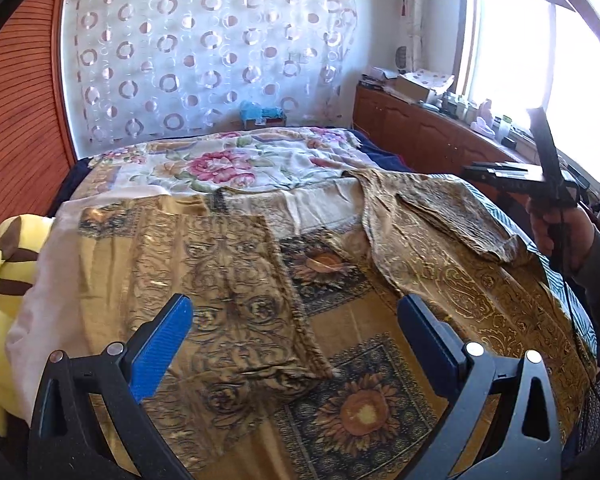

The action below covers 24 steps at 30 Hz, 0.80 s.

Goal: Fold small clothes

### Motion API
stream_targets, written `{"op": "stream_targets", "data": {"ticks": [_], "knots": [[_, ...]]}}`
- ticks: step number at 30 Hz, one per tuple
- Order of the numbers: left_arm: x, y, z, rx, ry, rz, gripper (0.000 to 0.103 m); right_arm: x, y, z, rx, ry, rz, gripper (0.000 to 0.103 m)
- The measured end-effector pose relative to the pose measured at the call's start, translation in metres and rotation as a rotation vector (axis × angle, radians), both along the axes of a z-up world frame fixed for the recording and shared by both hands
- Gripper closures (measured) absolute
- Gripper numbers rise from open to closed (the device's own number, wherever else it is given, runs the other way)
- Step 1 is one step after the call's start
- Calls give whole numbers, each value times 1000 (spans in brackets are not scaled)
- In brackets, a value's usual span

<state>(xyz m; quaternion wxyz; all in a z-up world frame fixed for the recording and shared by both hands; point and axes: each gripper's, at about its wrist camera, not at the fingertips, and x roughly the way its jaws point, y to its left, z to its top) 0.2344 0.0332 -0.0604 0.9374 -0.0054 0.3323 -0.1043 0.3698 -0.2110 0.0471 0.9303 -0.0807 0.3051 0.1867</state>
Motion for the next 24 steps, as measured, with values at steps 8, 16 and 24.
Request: {"op": "stream_targets", "data": {"ticks": [8, 16, 24], "knots": [[3, 40, 9, 22, -14, 73, 3, 30, -11, -39, -34, 157, -128, 50], [30, 94, 7, 65, 63, 149, 37, 32, -14, -37, -31, 172, -132, 50], [66, 128, -7, 36, 156, 187, 48, 34, -23, -37, -35, 172, -138, 47]]}}
